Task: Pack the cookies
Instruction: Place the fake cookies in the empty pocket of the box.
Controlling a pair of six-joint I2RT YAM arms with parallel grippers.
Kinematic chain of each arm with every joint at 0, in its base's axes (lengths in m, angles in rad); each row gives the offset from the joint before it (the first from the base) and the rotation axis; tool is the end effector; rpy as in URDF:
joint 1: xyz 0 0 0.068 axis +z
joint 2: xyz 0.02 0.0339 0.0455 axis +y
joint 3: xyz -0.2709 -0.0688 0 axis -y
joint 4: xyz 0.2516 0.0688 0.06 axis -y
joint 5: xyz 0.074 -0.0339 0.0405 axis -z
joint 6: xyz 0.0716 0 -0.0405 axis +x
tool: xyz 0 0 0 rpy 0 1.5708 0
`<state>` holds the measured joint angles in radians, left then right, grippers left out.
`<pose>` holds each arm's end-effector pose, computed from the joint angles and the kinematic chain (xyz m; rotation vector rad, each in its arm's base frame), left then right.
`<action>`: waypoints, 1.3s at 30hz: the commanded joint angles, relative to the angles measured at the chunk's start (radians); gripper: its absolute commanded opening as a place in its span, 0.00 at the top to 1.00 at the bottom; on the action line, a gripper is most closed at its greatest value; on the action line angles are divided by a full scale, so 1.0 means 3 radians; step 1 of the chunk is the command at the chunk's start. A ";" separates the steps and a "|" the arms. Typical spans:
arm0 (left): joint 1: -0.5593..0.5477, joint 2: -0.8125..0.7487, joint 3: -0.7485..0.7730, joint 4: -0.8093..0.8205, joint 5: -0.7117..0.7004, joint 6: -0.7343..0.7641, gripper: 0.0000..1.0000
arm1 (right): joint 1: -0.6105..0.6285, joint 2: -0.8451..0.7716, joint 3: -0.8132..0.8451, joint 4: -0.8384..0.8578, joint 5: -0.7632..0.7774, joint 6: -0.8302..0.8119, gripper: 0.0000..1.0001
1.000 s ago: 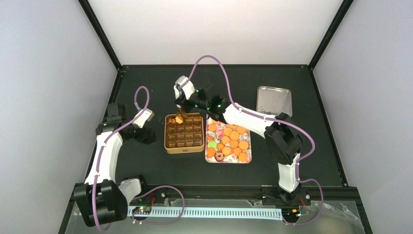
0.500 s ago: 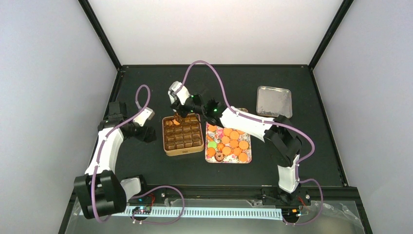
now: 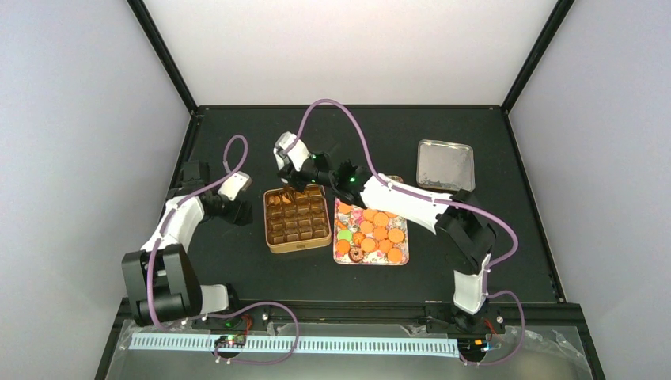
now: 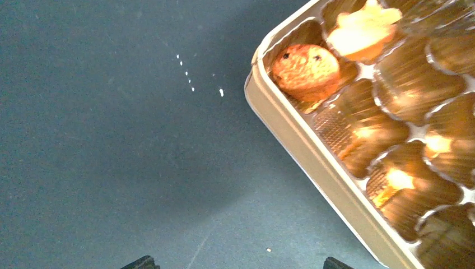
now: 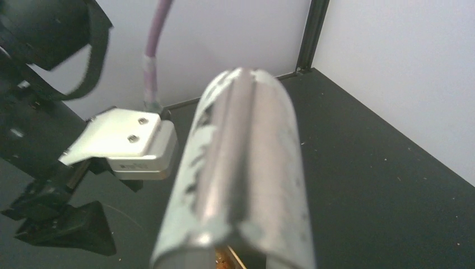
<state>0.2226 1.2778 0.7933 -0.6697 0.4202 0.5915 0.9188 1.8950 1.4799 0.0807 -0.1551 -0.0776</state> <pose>0.2491 0.0264 0.1813 0.5882 2.5181 -0.2897 0.2930 0.4021 0.2762 -1.0335 1.6729 0.7094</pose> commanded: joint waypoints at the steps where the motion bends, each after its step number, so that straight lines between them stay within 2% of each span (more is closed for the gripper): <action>1: 0.0022 0.0193 0.0029 0.0189 -0.0105 -0.0011 0.22 | 0.0019 -0.0164 0.0055 0.0099 0.0048 -0.0005 0.69; 8: 0.0020 0.0236 0.0004 0.0266 -0.0112 -0.0039 0.22 | 0.0016 0.0018 0.0302 0.0083 0.0012 0.0061 0.70; 14: 0.0017 0.0301 0.0032 0.0308 -0.0122 -0.0103 0.23 | 0.0016 0.0212 0.0409 0.0049 0.0033 0.0054 0.76; 24: -0.0050 0.0505 0.0065 0.0498 -0.0189 -0.0161 0.23 | 0.0015 0.0265 0.0292 -0.0010 0.0041 0.0050 0.78; 31: -0.0391 0.0742 0.0156 0.0668 -0.0613 -0.0166 0.24 | -0.0039 -0.0086 0.0077 0.0065 0.0107 0.0080 0.78; 39: -0.0603 0.0847 0.0245 0.0658 -0.0725 -0.0237 0.24 | -0.0193 -0.0941 -0.0858 0.0400 0.0167 0.0340 0.71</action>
<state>0.0582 1.5234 0.8253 -0.4911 0.2409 0.5400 0.8803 1.7531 1.3312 0.0971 -0.1333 -0.0204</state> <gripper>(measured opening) 0.765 0.281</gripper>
